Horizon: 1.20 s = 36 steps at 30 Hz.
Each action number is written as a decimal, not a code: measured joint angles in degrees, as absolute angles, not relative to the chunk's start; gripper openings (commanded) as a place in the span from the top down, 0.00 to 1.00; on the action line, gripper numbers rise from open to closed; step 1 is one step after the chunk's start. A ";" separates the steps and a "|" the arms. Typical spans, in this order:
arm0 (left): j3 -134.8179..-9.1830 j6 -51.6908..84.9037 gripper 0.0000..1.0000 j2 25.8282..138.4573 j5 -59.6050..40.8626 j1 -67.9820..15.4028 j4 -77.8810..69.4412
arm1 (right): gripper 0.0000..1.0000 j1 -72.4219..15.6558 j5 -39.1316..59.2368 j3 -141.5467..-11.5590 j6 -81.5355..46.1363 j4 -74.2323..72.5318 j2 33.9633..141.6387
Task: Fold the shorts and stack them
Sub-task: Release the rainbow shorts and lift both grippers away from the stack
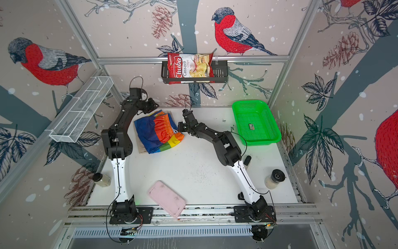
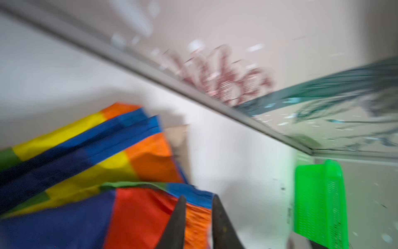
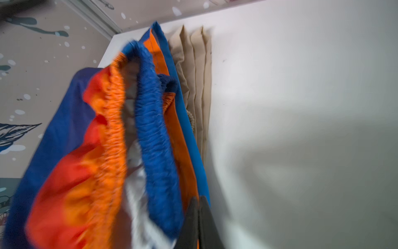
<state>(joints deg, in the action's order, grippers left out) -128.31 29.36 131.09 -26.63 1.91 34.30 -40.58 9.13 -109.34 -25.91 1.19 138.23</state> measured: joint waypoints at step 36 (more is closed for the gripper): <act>-55.05 39.33 0.33 96.47 6.55 -1.96 23.00 | 0.82 -43.97 -16.53 -53.28 -18.37 -14.55 89.56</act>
